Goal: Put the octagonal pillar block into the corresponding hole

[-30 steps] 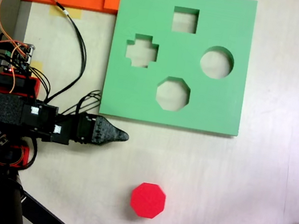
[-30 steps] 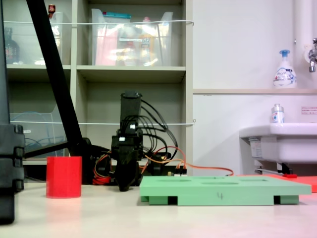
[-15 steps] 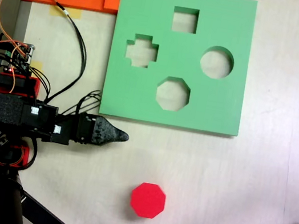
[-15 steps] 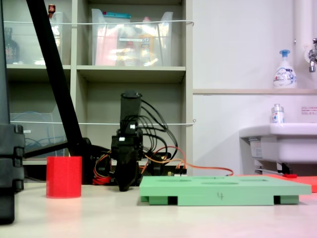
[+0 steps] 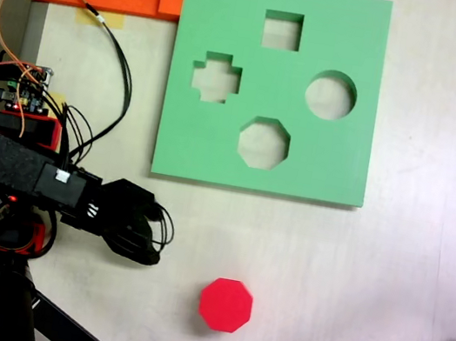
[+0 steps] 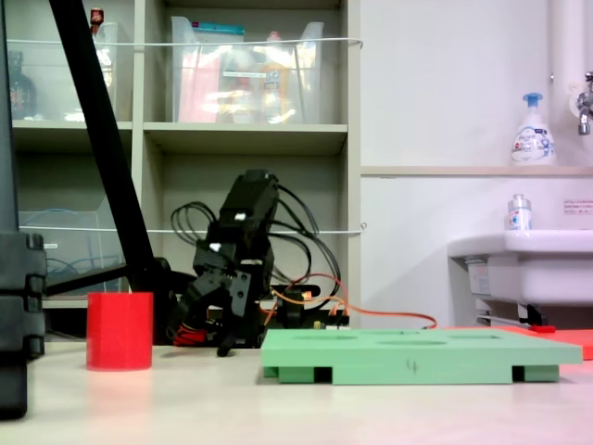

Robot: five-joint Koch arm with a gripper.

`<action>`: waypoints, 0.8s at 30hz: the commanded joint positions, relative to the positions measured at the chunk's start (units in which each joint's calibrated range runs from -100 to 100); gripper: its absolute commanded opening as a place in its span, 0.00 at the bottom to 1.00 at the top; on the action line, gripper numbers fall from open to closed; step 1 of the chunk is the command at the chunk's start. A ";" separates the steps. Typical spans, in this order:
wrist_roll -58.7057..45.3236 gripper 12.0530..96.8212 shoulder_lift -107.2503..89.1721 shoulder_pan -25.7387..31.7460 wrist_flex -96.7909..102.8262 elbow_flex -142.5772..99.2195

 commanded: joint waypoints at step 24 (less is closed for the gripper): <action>7.37 0.61 66.78 -1.32 -64.83 99.90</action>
